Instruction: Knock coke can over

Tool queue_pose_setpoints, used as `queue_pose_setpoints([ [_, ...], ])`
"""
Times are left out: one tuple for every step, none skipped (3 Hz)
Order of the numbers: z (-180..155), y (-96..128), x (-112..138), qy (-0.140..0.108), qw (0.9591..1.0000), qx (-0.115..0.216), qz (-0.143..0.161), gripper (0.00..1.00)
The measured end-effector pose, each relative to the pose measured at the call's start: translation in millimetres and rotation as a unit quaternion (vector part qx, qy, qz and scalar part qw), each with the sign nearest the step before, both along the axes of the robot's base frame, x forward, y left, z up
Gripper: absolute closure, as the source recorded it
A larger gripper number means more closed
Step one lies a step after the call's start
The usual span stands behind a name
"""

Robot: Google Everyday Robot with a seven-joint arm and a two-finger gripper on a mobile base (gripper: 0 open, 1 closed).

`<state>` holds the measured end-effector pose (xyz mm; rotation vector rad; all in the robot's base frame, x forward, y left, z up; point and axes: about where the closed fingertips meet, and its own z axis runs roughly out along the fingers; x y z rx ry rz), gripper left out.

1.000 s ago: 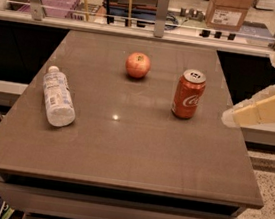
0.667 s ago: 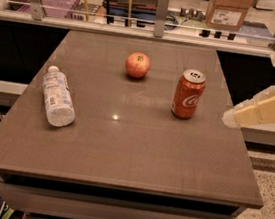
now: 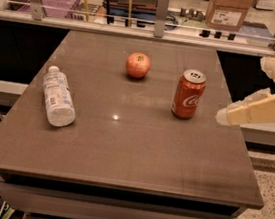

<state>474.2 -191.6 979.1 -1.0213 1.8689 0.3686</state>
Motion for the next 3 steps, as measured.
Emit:
queue_pose_setpoints([
  [-21,3,15,-0.009,0.9995,0.028,0.009,0.0],
  [-46,7,28,-0.009,0.9987,0.049,0.013,0.0],
  [-71,12,40,-0.009,0.9975,0.069,0.014,0.0],
])
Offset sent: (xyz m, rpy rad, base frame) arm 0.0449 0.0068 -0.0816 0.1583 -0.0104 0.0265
